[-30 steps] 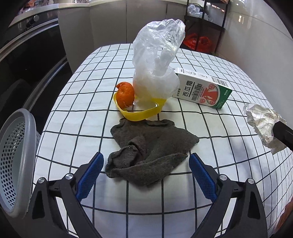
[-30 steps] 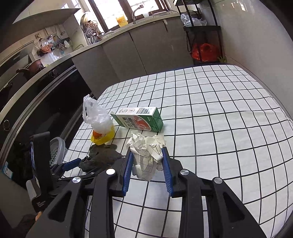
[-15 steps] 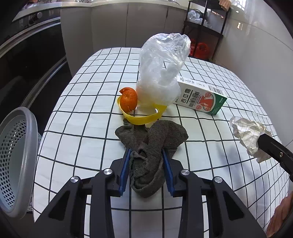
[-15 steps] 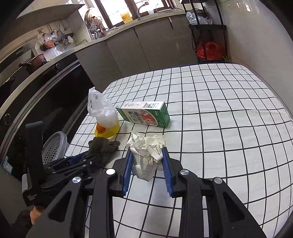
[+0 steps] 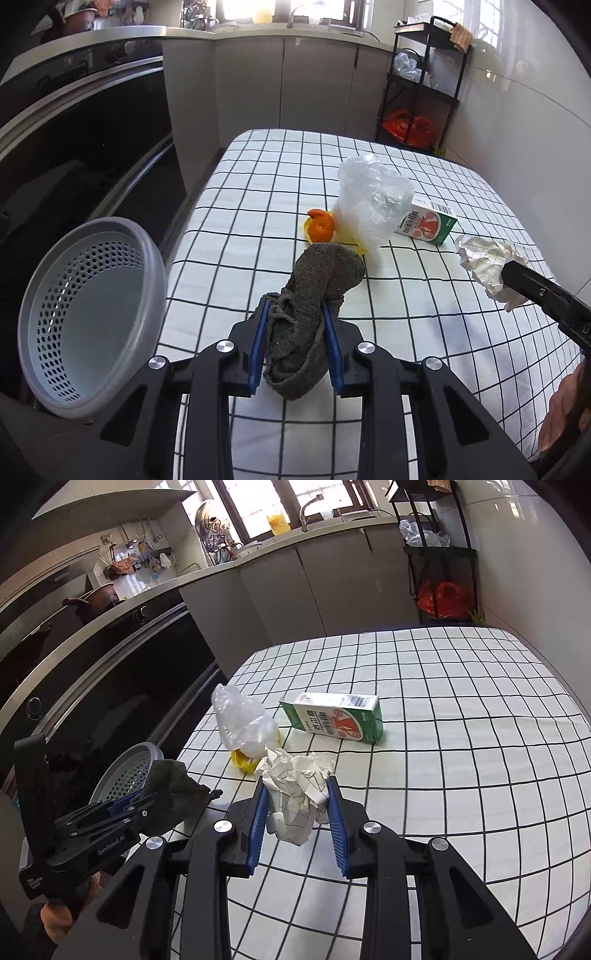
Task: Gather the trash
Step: 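Carry paper and cloth over the grey basket and open both tools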
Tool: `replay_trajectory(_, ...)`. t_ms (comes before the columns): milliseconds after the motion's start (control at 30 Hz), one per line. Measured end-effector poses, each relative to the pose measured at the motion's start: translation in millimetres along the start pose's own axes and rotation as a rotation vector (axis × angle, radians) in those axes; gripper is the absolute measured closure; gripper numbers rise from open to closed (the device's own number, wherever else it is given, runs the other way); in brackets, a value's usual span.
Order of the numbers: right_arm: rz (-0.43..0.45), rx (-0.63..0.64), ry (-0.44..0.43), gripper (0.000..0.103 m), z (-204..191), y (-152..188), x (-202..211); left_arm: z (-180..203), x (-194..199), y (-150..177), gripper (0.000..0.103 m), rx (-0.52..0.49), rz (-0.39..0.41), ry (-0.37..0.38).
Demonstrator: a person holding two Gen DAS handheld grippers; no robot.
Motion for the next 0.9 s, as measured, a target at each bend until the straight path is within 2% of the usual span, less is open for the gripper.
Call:
replay_trajectory(233,-0.020,0.014,-0.067,0.073,-42,17,-5,-38,42,4,0.076,0.023,0.068,-0.074)
replay_trajectory(500,-0.032,0.062,-0.154,0.073,-109,24,-18,-90,79,4,0.076,0.024,0.125,-0.166)
replay_trajectory(900,-0.070,0.146,-0.282,0.073,-221,17,-63,-195,96,9,0.076,0.141,0.132,-0.290)
Point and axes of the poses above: each gripper's, at about its wrist camera, not at the fingertips, and x roughly against the way its jaws point, z to its right, y to its underside, the point moved 2 cm from there along -x, roughly the way its jaws point, and after that the axes turned 2 degrees about y, right-handed, at the moved point
